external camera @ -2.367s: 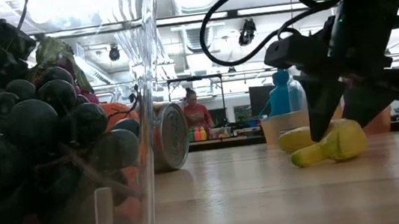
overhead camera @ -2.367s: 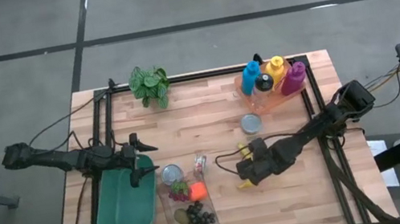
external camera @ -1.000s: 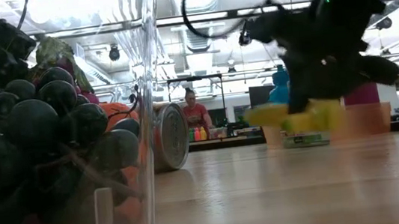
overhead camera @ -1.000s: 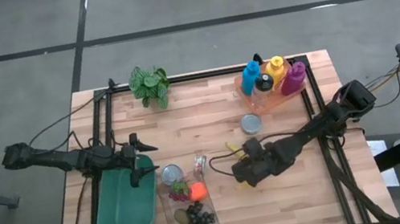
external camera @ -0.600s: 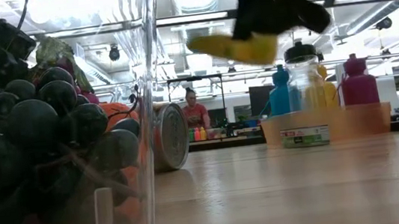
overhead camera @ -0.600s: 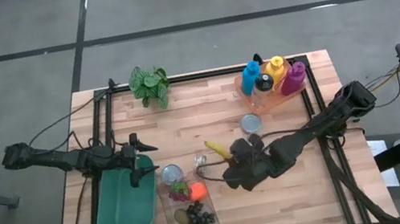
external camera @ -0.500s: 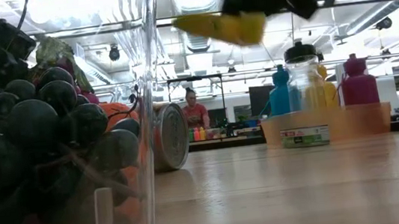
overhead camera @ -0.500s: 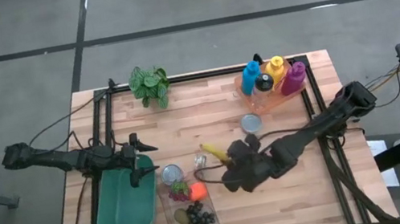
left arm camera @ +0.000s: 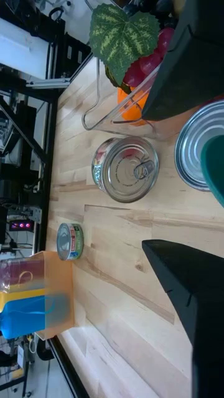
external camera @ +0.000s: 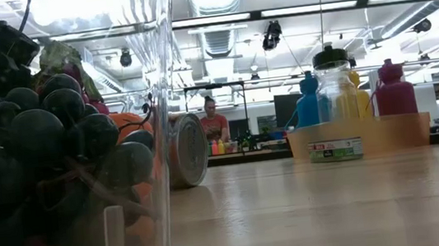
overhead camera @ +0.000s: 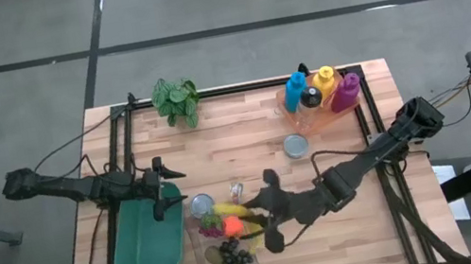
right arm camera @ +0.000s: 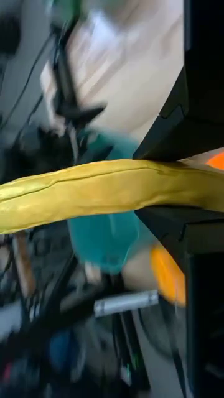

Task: Pick & Place Food Item
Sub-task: Put the banana into the transparent bin

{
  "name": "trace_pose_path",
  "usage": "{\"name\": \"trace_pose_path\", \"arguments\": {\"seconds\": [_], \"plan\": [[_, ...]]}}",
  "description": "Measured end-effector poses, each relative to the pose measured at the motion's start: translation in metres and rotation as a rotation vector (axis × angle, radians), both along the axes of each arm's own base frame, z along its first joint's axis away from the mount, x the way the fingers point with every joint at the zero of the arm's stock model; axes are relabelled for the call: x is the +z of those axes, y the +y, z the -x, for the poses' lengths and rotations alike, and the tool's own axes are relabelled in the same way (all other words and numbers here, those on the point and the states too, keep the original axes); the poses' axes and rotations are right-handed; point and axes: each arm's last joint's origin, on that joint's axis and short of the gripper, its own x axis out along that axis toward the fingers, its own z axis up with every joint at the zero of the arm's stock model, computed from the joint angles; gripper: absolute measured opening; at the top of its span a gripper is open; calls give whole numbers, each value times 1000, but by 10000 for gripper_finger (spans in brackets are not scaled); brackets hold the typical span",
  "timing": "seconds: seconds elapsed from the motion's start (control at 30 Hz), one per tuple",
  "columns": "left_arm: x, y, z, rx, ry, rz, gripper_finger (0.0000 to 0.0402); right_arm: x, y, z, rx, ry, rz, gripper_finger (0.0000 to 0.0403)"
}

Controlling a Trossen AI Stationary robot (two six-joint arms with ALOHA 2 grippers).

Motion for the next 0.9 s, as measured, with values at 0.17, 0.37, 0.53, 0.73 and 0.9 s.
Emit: {"name": "trace_pose_path", "arguments": {"seconds": [0.17,0.37,0.53,0.73,0.9], "plan": [[0,0,0,0,0,0,336,2,-1,-7,181,-94,-3,105],[0,0,0,0,0,0,336,-8,-11,-11,293,-234,-22,105],[0,0,0,0,0,0,336,-23,-23,-13,358,-375,-83,105],[0,0,0,0,0,0,336,-48,-34,-24,399,-448,-146,105],[0,0,0,0,0,0,336,-62,-37,-38,430,-419,-172,105]]}}
